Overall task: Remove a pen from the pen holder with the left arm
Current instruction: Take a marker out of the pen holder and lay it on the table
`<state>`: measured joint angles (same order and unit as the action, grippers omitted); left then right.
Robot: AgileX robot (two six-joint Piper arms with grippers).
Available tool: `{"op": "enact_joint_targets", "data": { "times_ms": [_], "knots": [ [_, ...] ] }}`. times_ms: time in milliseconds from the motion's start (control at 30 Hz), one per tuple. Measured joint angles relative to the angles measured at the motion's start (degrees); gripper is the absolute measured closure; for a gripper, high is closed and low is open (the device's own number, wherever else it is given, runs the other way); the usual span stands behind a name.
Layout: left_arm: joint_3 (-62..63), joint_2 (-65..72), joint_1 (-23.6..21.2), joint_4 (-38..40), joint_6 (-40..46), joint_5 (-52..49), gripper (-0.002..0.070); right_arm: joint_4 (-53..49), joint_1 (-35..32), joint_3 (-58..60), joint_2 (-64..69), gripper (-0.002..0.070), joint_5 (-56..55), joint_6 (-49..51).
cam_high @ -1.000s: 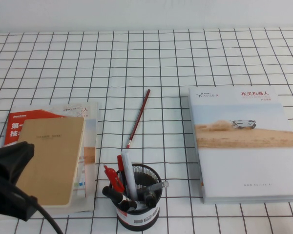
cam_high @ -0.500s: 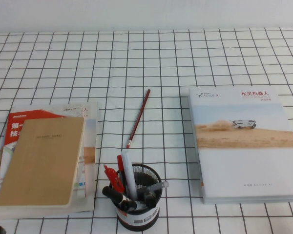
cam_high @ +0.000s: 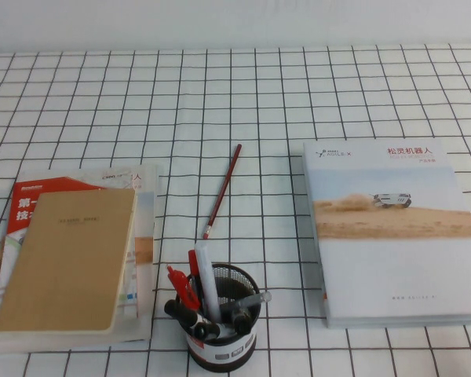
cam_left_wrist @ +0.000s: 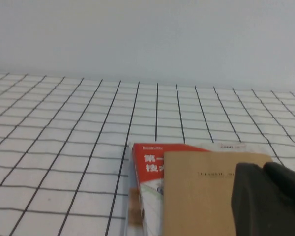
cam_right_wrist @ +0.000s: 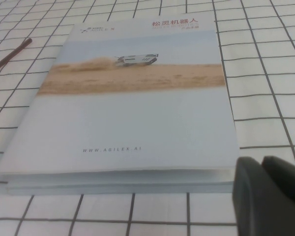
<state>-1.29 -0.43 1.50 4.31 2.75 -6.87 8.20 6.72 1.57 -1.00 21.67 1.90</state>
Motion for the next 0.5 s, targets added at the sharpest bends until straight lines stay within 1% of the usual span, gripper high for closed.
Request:
{"op": "enact_joint_targets", "data": {
  "times_ms": [233, 400, 500],
  "knots": [
    [-0.1, 0.0, -0.5, -1.4, -0.5, -6.9, 0.0676, 0.0, 0.0, 0.0, 0.0, 0.0691, 0.0, 0.0],
    [-0.1, 0.0, -0.5, -1.8, -0.6, -13.8, 0.0676, 0.0, 0.0, 0.0, 0.0, 0.0691, 0.0, 0.0],
    [-0.1, 0.0, -0.5, -1.9, -0.6, -14.8, 0.0676, 0.0, 0.0, 0.0, 0.0, 0.0691, 0.0, 0.0]
  ]
}}
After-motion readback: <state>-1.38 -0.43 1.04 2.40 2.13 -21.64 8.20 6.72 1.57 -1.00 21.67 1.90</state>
